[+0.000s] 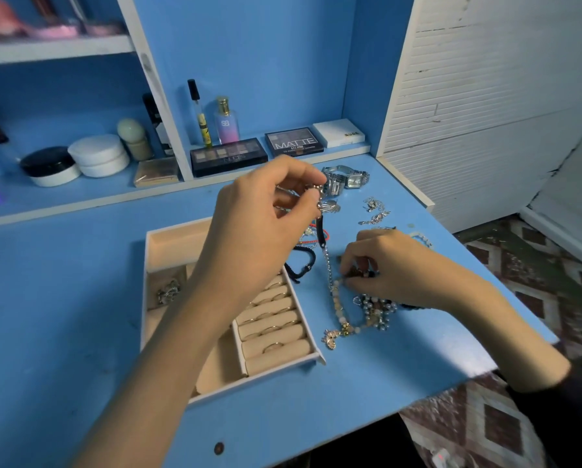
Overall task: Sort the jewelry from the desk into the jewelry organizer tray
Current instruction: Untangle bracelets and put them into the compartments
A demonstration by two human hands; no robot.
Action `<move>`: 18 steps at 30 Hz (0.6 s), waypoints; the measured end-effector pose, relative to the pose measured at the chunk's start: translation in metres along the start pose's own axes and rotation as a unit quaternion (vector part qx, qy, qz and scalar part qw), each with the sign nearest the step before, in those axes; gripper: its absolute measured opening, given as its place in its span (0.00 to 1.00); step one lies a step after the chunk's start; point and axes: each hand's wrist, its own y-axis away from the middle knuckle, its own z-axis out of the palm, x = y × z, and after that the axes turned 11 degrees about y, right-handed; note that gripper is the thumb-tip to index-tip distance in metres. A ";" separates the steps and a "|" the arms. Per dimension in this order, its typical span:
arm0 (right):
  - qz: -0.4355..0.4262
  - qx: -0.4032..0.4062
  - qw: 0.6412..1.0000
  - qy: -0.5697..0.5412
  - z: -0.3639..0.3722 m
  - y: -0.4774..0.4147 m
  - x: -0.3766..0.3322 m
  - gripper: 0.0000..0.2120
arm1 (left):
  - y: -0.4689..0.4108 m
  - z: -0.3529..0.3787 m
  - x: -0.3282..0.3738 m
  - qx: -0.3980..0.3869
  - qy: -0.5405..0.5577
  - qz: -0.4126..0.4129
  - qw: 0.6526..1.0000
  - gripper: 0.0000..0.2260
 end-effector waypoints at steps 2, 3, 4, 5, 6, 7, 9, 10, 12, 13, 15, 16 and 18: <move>-0.010 0.013 1.000 0.015 0.002 0.000 -0.002 0.03 | 0.000 -0.002 0.003 0.000 0.012 0.007 1.000 0.07; -0.016 0.021 0.999 0.022 0.003 0.000 -0.004 0.02 | 0.000 -0.003 0.005 -0.001 0.021 0.008 1.000 0.06; -0.021 0.028 0.999 0.030 0.004 -0.001 -0.005 0.02 | 0.000 -0.004 0.007 -0.003 0.033 0.006 0.999 0.06; -0.026 0.032 0.998 0.037 0.005 -0.001 -0.005 0.02 | 0.000 -0.005 0.008 -0.005 0.045 0.003 0.999 0.06; -0.031 0.034 0.998 0.039 0.005 -0.001 -0.005 0.02 | 0.000 -0.005 0.009 -0.006 0.054 0.001 0.998 0.06; -0.035 0.034 0.998 0.031 0.003 0.000 -0.005 0.03 | 0.000 -0.006 0.010 -0.007 0.062 0.001 0.998 0.07; -0.029 0.021 0.999 -0.014 -0.004 0.002 -0.004 0.03 | -0.001 -0.008 0.012 -0.011 0.070 0.004 0.997 0.07; -0.021 0.009 0.999 -0.043 -0.009 0.003 -0.004 0.04 | -0.001 -0.009 0.013 -0.012 0.075 0.006 0.997 0.07; -0.011 -0.009 0.994 -0.109 -0.021 0.006 -0.005 0.04 | -0.001 -0.012 0.016 -0.011 0.089 0.008 0.996 0.07; -0.011 -0.012 0.990 -0.142 -0.027 0.008 -0.007 0.04 | -0.001 -0.014 0.018 -0.009 0.091 0.011 0.996 0.07; -0.014 -0.007 0.982 -0.186 -0.037 0.008 -0.011 0.04 | -0.002 -0.018 0.022 0.000 0.073 0.022 0.997 0.07; -0.015 0.000 0.980 -0.199 -0.041 0.007 -0.013 0.05 | -0.002 -0.021 0.024 0.006 0.059 0.028 0.998 0.07; -0.013 0.015 0.975 -0.220 -0.048 0.004 -0.016 0.05 | -0.002 -0.026 0.028 0.022 0.061 0.037 0.997 0.07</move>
